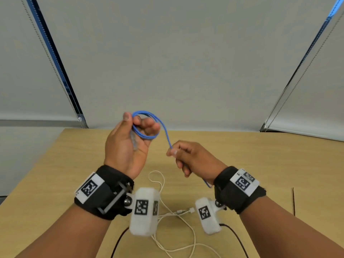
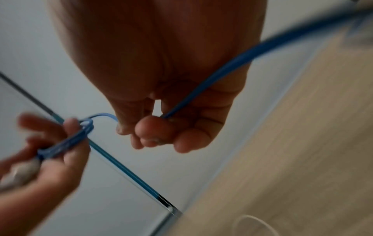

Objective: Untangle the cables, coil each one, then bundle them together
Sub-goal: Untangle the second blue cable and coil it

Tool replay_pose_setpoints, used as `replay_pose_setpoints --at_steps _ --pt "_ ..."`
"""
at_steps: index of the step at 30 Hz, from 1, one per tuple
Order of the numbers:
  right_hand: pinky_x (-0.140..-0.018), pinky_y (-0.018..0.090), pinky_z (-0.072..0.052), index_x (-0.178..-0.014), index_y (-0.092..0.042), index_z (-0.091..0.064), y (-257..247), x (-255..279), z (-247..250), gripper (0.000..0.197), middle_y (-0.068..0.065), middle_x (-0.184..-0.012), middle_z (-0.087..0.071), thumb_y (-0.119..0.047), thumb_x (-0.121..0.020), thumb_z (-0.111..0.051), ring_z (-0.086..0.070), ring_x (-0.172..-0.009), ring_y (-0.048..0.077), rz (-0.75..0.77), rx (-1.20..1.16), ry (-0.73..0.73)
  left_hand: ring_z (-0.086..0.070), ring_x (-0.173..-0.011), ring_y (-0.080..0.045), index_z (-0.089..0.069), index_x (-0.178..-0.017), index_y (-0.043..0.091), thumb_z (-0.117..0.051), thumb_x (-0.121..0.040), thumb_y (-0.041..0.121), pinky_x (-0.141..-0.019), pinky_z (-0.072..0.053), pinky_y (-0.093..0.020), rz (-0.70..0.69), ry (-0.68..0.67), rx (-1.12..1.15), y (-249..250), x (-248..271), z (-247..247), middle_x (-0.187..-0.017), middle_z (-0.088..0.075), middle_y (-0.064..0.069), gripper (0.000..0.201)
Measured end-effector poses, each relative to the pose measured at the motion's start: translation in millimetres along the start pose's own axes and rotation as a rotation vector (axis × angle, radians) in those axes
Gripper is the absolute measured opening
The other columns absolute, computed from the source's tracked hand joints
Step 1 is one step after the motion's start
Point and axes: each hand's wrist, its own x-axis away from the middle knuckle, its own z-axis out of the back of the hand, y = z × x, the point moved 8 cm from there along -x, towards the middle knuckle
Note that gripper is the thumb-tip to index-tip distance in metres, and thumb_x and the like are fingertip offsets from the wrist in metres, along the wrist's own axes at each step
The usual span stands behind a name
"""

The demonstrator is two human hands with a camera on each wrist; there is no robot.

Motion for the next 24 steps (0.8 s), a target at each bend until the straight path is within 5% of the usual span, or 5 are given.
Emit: replay_pose_setpoints --at_steps 5,10,13,18,24 --pt "-0.051 0.021 -0.039 -0.109 -0.03 -0.071 15.7 14.8 -23.7 0.019 -0.015 -0.054 -0.041 -0.031 -0.103 -0.053 -0.036 -0.052 0.008 -0.065 0.194 -0.159 -0.066 -0.119 -0.028 -0.055 -0.086 0.011 -0.033 -0.109 0.028 -0.106 -0.047 -0.041 -0.095 0.161 -0.043 20.6 -16.3 28.3 -0.13 -0.066 -0.021 0.036" --pt "-0.059 0.013 -0.045 -0.11 -0.032 -0.073 -20.1 19.8 -28.0 0.018 -0.027 -0.065 -0.059 -0.034 -0.101 -0.057 -0.052 -0.059 -0.002 0.062 0.338 -0.183 -0.065 -0.119 -0.013 -0.068 -0.088 0.018 -0.049 -0.097 0.016 -0.094 -0.051 -0.033 -0.196 0.142 -0.702 7.3 -10.1 33.3 -0.127 -0.071 -0.002 0.021" --pt "-0.062 0.021 -0.044 -0.098 -0.024 -0.073 -48.5 21.4 -22.9 0.026 -0.007 -0.071 -0.064 -0.042 -0.096 -0.056 -0.054 -0.062 0.002 0.177 0.306 -0.1 -0.067 -0.108 -0.004 -0.071 -0.088 0.025 -0.048 -0.102 0.016 -0.097 -0.05 -0.034 -0.1 -0.038 -0.96 -21.4 -0.9 25.1 -0.111 -0.075 0.011 0.029" --pt "-0.08 0.03 -0.05 -0.092 -0.012 -0.07 -65.2 14.4 15.8 0.014 -0.003 -0.087 -0.07 -0.016 -0.1 -0.06 -0.063 -0.084 0.012 0.255 0.223 0.167 -0.066 -0.069 -0.028 -0.067 -0.074 0.017 -0.044 -0.099 0.035 -0.087 -0.055 -0.043 0.187 -0.198 -0.641 -54.9 27.8 10.4 -0.062 -0.062 -0.011 0.039" --pt "-0.048 0.008 -0.035 -0.09 -0.009 -0.061 -59.9 10.8 7.1 0.018 -0.011 -0.065 -0.059 -0.014 -0.105 -0.052 -0.048 -0.049 -0.001 0.251 -0.012 0.086 -0.039 -0.047 -0.019 -0.055 -0.069 0.012 -0.046 -0.099 0.039 -0.068 -0.054 -0.038 0.26 -0.227 -0.311 -50.1 35.2 -11.7 -0.051 -0.034 -0.004 0.041"
